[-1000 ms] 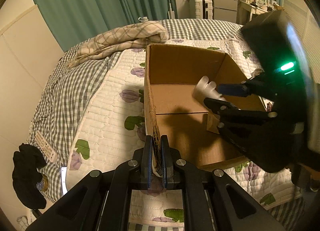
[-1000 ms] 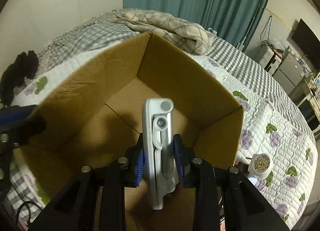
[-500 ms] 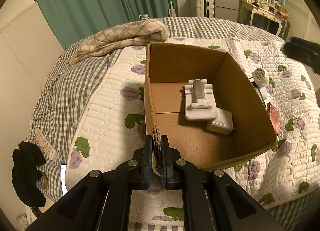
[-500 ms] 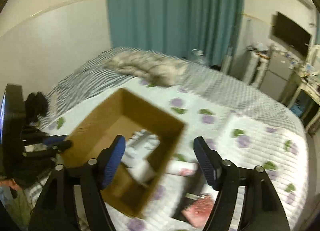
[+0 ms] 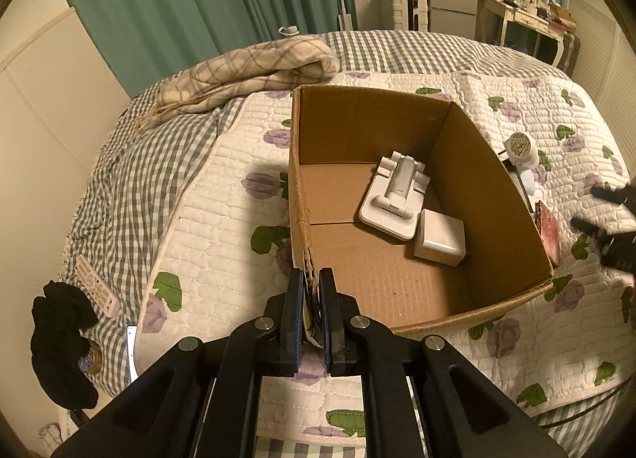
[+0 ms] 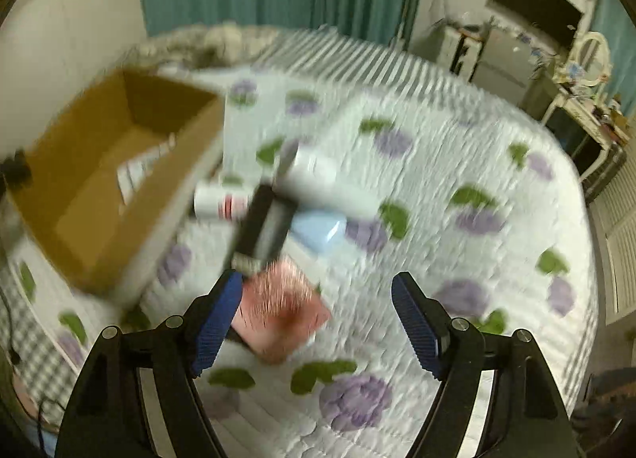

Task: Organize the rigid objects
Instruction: 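Grasp the pink rose-patterned compact with the right gripper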

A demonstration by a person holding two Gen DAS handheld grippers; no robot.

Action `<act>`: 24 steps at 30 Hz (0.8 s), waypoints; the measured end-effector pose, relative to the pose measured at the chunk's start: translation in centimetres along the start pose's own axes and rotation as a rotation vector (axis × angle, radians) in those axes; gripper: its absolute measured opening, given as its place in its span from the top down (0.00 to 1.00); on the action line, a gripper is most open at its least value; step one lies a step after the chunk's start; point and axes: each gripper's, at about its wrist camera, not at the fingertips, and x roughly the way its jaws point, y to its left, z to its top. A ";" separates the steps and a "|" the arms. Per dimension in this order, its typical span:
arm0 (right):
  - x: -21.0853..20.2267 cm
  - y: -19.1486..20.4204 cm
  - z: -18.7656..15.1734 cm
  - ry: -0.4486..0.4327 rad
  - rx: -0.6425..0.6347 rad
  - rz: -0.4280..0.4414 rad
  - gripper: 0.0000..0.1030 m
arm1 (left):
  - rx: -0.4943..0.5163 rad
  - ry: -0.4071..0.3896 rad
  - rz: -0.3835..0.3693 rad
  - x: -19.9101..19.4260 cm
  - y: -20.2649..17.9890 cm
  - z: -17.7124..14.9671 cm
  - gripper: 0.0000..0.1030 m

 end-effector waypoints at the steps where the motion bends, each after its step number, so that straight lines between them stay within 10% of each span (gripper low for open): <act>1: 0.4 0.4 -0.6 0.011 -0.024 0.004 0.25 | 0.000 0.000 0.000 0.0 0.0 0.0 0.93; 12: 4.2 2.8 -1.3 0.130 -0.210 0.121 0.25 | -0.009 0.003 -0.006 -0.2 0.2 -0.1 0.93; 24: 6.9 -0.4 -0.1 0.215 -0.064 0.151 0.24 | 0.005 0.005 0.004 -0.1 0.0 0.0 0.93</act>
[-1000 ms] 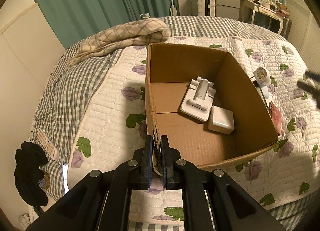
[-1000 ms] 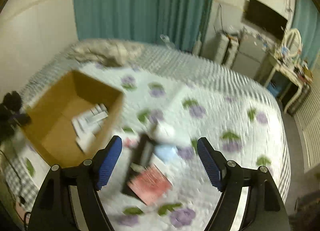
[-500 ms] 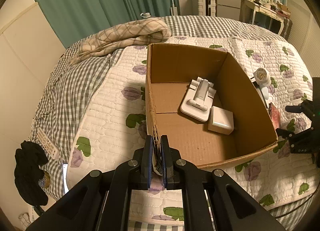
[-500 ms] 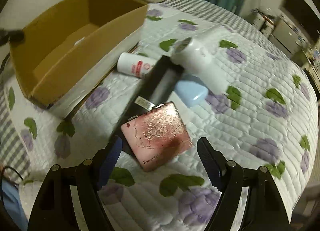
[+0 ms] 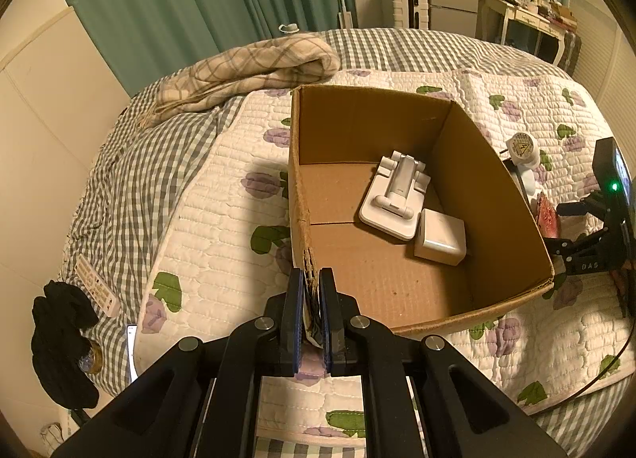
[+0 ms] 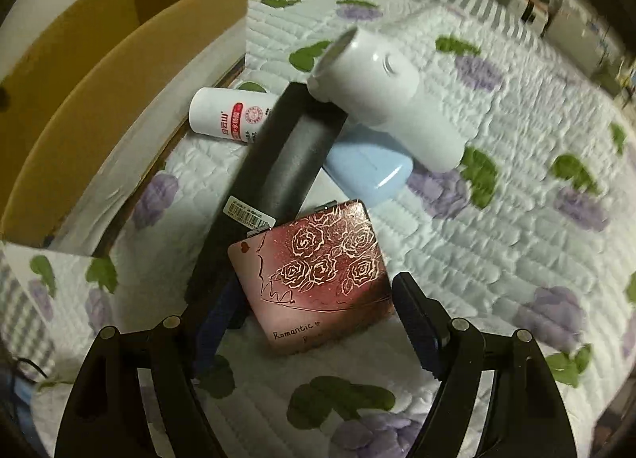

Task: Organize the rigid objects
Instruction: 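Grasp the pink rose-patterned compact with the right gripper, then place the pink compact into the box beside the charger, release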

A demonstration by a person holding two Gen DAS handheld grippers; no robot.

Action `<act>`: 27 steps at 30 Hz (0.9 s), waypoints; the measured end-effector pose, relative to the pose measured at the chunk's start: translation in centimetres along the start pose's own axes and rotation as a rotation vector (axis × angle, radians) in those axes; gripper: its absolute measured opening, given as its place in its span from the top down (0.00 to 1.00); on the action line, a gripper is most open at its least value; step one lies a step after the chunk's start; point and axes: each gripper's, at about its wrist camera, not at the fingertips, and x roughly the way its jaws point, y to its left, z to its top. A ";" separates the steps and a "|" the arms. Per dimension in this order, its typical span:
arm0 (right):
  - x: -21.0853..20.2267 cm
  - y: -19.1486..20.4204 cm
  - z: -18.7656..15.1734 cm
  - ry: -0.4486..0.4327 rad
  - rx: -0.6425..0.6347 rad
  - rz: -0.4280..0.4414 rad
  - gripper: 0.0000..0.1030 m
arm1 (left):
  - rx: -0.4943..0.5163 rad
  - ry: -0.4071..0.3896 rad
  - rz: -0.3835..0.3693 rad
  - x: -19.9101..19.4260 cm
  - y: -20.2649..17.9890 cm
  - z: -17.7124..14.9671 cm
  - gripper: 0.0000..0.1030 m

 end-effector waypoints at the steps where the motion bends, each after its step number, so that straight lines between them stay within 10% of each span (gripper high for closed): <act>1: 0.0 -0.1 0.0 0.001 0.004 0.008 0.23 | 0.001 0.000 0.001 0.0 0.0 0.0 0.93; 20: 1.5 0.1 3.5 -0.001 -0.082 0.107 0.18 | -0.006 0.000 -0.015 0.2 0.2 0.3 0.93; 27: -0.7 0.8 3.2 -0.067 -0.065 0.003 0.26 | -0.014 0.004 -0.035 0.2 0.3 0.4 0.93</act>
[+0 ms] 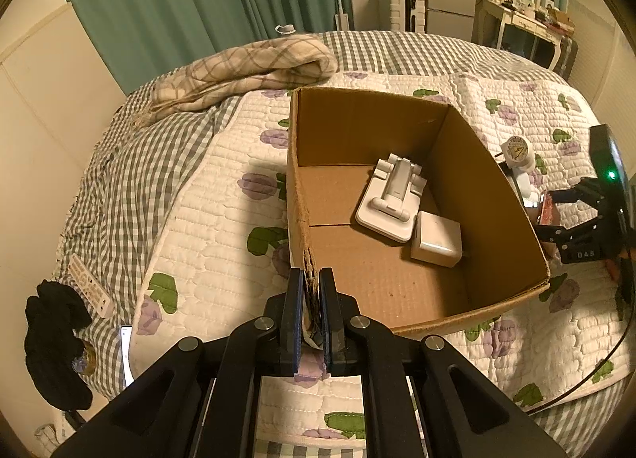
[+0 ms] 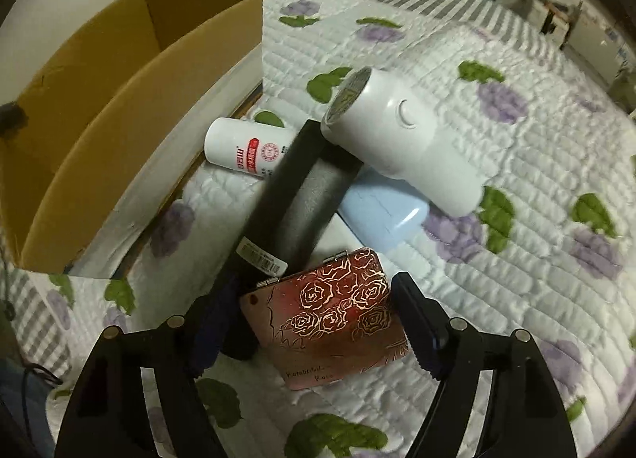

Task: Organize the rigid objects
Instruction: 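Place the pink compact into the box beside the charger, release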

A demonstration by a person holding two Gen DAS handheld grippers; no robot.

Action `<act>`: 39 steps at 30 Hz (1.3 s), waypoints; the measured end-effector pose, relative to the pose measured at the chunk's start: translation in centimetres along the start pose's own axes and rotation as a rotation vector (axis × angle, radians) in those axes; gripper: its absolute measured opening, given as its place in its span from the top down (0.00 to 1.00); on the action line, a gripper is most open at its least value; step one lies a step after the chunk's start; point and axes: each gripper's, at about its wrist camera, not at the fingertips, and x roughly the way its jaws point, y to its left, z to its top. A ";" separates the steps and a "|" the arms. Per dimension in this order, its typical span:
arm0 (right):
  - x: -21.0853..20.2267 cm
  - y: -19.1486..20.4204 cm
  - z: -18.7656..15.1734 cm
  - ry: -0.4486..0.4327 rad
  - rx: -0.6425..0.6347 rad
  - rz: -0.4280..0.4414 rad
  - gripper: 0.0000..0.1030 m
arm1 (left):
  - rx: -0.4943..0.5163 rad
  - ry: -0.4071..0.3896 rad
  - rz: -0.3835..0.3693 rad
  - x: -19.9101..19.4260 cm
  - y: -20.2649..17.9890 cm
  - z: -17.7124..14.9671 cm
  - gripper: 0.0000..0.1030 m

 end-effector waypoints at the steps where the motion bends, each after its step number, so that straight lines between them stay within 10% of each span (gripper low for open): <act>1: -0.7 0.3 0.0 -0.020 -0.006 -0.021 0.26 | 0.002 0.000 0.000 0.0 0.0 0.0 0.93; 15: -13.4 9.5 8.4 -0.383 -0.166 0.003 0.26 | 0.014 -0.006 -0.007 -0.1 0.0 0.1 0.93; 36: -3.0 15.7 8.8 -0.184 -0.239 0.001 0.25 | 0.012 -0.008 -0.009 0.0 0.1 0.0 0.93; 39: -5.4 13.9 8.6 -0.261 -0.149 0.058 0.09 | 0.008 -0.004 -0.005 0.2 0.3 0.0 0.93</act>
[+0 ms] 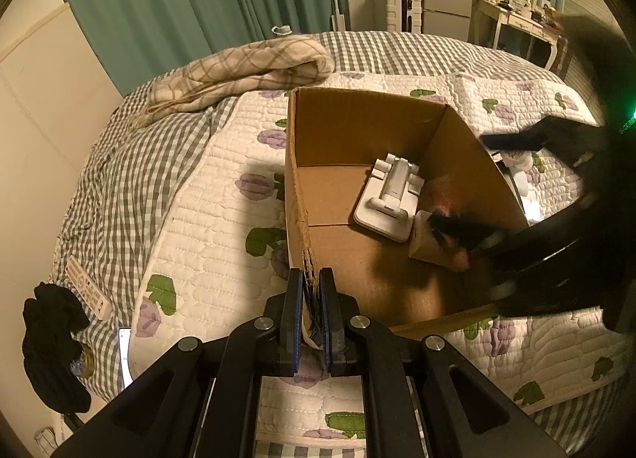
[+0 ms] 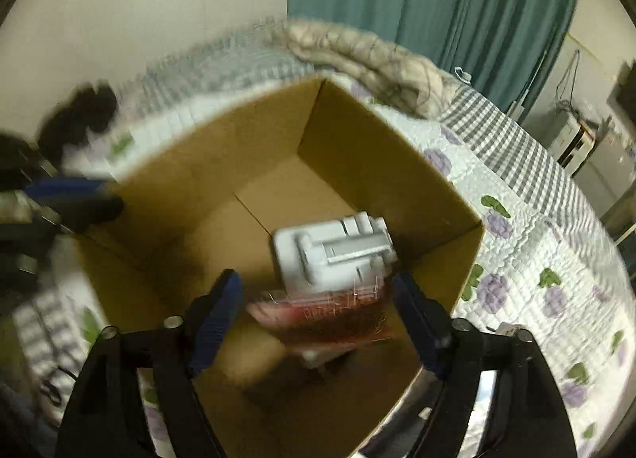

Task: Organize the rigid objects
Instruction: 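Place the pink compact into the box beside the charger, release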

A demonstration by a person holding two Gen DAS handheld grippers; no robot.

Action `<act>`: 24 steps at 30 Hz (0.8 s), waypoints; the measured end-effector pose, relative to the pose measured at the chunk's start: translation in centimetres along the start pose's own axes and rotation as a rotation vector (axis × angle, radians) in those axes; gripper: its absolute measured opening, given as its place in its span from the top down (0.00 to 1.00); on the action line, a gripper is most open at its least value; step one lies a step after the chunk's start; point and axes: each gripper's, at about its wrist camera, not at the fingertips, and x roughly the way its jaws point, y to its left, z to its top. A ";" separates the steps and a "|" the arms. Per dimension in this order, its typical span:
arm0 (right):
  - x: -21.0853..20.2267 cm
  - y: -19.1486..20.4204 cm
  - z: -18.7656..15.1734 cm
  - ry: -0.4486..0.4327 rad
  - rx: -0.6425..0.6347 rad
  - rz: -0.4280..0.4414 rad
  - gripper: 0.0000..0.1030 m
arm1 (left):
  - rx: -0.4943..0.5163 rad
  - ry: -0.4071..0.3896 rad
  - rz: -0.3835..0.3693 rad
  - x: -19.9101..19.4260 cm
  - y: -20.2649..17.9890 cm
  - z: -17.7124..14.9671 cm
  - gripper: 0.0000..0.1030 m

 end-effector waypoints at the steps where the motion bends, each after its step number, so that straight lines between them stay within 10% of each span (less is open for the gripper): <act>1: -0.7 -0.5 0.1 -0.017 0.022 -0.017 0.09 | 0.001 0.001 0.001 0.0 0.0 0.1 0.93; 12: -9.7 -8.3 -2.9 -0.077 0.186 -0.341 0.08 | -0.009 0.001 0.006 0.0 -0.3 0.2 0.93; 24: -1.9 -9.9 -11.4 0.144 0.377 -0.318 0.11 | -0.007 0.002 0.019 0.0 -0.5 0.1 0.93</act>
